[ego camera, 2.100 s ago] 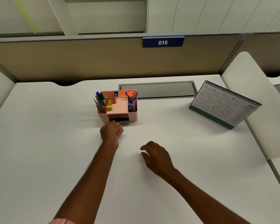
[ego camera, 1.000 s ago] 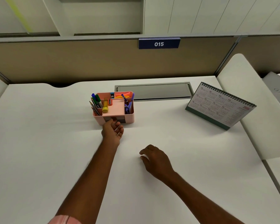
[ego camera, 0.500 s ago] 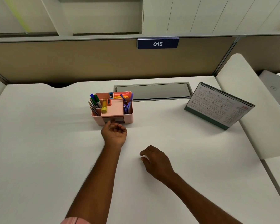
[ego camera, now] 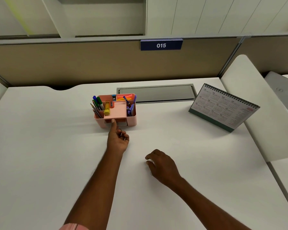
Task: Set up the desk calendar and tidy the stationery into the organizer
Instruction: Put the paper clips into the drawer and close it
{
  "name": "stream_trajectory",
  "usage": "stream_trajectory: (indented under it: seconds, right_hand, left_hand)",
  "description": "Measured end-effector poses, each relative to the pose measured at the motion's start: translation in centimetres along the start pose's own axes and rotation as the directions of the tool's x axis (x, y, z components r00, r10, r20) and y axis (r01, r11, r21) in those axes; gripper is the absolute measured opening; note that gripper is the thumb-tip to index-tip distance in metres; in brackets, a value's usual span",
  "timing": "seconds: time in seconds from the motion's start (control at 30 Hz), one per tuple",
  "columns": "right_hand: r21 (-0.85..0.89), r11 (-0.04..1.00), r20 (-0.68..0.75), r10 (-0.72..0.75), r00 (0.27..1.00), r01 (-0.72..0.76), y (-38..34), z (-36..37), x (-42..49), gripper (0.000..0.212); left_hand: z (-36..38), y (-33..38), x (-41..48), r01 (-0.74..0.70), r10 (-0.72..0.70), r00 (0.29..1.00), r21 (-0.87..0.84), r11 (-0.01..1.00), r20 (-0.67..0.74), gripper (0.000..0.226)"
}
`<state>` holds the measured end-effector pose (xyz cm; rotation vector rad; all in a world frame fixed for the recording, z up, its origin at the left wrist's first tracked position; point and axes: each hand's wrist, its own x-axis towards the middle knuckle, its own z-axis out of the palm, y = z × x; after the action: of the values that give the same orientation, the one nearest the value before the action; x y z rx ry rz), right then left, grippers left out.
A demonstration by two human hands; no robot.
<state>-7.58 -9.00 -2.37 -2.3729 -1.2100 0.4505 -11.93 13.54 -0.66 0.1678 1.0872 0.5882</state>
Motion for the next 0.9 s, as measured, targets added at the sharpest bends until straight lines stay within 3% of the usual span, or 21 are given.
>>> stream_trajectory:
  seconds: [0.9]
  right_hand:
    - [0.003, 1.0, -0.006, 0.023, 1.0, -0.023, 0.6, -0.4, -1.0, 0.022]
  left_hand:
    - [-3.2, -0.9, -1.2, 0.018, -0.016, 1.0, 0.076, 0.997, -0.025, 0.027]
